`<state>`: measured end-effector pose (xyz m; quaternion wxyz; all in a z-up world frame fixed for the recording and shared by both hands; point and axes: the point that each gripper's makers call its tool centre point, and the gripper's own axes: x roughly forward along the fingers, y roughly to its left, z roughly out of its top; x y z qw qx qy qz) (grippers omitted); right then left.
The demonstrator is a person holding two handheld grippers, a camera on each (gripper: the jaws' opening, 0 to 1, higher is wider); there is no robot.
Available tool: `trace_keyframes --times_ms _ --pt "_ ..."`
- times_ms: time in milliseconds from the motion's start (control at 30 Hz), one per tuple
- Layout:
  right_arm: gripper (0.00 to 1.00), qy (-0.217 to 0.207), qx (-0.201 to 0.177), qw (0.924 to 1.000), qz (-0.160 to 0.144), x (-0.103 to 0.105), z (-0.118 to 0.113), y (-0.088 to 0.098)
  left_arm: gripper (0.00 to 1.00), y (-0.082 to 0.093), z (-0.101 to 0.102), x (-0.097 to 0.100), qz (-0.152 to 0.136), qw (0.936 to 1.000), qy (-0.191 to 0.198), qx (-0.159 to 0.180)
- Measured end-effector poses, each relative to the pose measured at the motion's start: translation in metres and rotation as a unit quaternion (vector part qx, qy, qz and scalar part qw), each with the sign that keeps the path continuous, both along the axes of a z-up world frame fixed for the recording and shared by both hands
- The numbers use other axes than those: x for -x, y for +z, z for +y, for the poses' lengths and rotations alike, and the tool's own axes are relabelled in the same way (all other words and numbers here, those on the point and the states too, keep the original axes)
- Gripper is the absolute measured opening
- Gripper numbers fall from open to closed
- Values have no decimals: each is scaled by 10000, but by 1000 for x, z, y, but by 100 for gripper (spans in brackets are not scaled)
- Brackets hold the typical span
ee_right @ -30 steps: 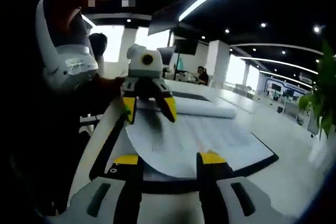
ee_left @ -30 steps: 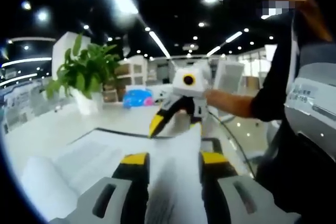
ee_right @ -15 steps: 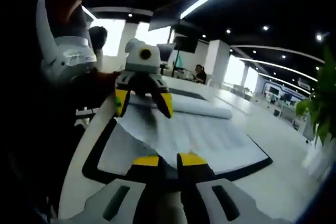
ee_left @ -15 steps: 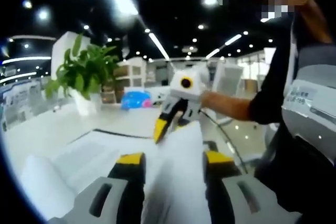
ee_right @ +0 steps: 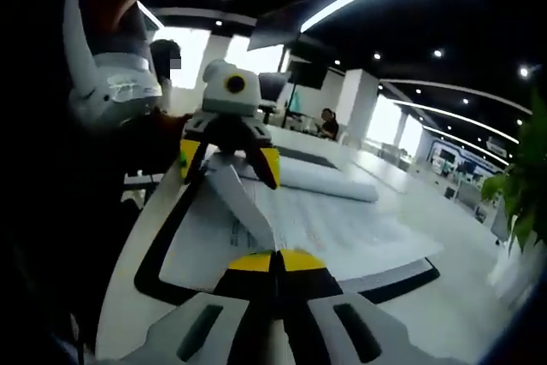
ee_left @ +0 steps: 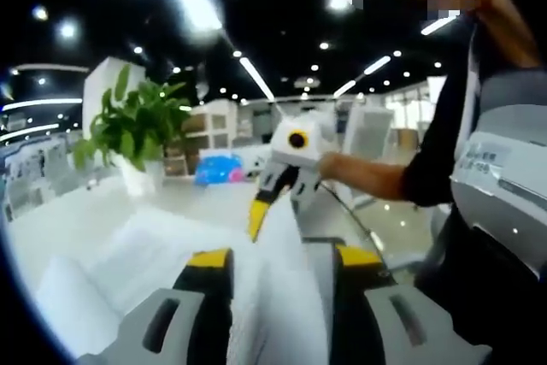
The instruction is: Flip through the bound document one page at a time
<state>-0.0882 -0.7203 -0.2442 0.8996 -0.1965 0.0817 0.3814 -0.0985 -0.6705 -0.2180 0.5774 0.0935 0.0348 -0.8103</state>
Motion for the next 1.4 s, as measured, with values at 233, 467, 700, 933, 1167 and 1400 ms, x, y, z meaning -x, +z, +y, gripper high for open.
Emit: trace_keyframes --times_ms 233,467,700,933,1167,1400 --pt "4 -17 15 9999 -123 2 -1 6 48 -1 -2 0 -50 9999 82 -78" --pt "4 -28 -3 9997 -237 2 0 13 50 -5 -4 2 -298 9989 273 -250" --pt "4 -38 6 9996 -290 2 2 16 49 -8 -7 1 -411 9978 402 -318" --pt "4 -78 -45 9994 -341 1 2 24 48 -9 -12 0 -462 9962 659 -344" --pt "4 -121 -56 9992 -378 1 1 28 44 -11 -18 0 -711 9933 824 -381" --pt "4 -122 -7 9990 -420 1 2 31 35 -15 -21 -1 -998 9897 894 -501"
